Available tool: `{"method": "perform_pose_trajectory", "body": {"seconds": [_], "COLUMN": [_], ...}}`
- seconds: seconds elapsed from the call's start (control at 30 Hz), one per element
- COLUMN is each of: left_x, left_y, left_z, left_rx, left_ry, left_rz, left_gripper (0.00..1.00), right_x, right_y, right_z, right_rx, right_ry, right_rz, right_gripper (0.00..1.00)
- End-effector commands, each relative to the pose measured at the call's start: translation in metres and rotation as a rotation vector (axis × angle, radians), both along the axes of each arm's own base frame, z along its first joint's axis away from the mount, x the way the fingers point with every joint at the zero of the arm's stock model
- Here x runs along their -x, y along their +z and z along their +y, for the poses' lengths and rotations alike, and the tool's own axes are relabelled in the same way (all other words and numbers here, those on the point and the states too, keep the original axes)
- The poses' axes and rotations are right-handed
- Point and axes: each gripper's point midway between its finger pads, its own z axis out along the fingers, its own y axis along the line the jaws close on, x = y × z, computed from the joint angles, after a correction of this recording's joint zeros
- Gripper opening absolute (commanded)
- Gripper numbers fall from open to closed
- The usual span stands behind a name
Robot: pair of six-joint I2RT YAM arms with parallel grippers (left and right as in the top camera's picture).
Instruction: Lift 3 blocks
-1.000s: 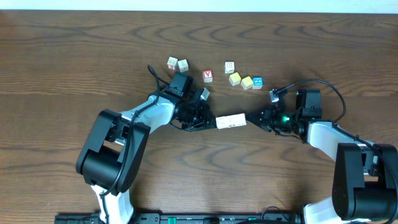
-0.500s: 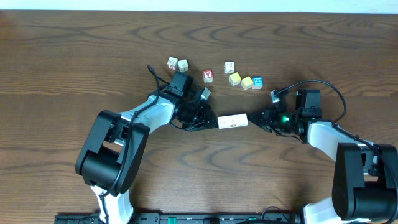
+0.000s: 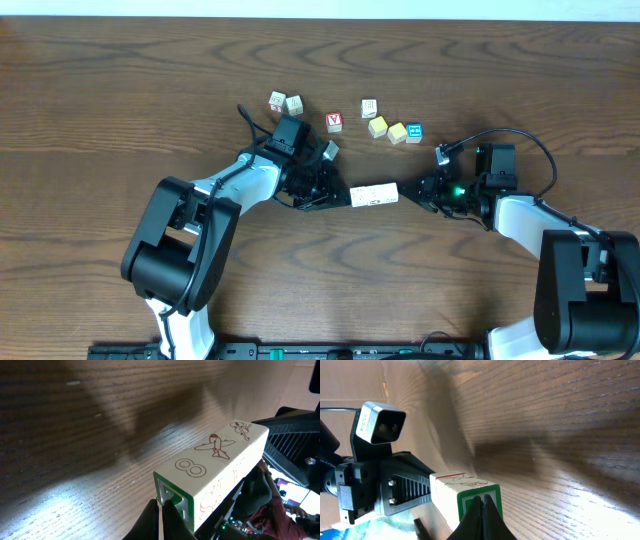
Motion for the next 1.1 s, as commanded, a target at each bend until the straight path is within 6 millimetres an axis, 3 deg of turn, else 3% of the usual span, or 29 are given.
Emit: {"method": "perform_pose_trajectory", "body": {"seconds": [0.0, 1.07], "left_x": [0.006, 0.005], "left_y": [0.04, 0.046], "left_z": [-0.021, -0.021], "left_rx": [0.132, 0.137], "left_ry": [-0.069, -0.061], "left_rz": [-0.045, -0.048], "left_gripper": [0.07, 0.07], "right_x": [0.018, 0.013], "right_y": [0.01, 0.035], "right_z": [0.026, 0.033], "right_rx": [-0.095, -0.172], "right_ry": [0.094, 0.111], "right_rz": [0.028, 0.014], "right_gripper": [0.01, 0.01]}}
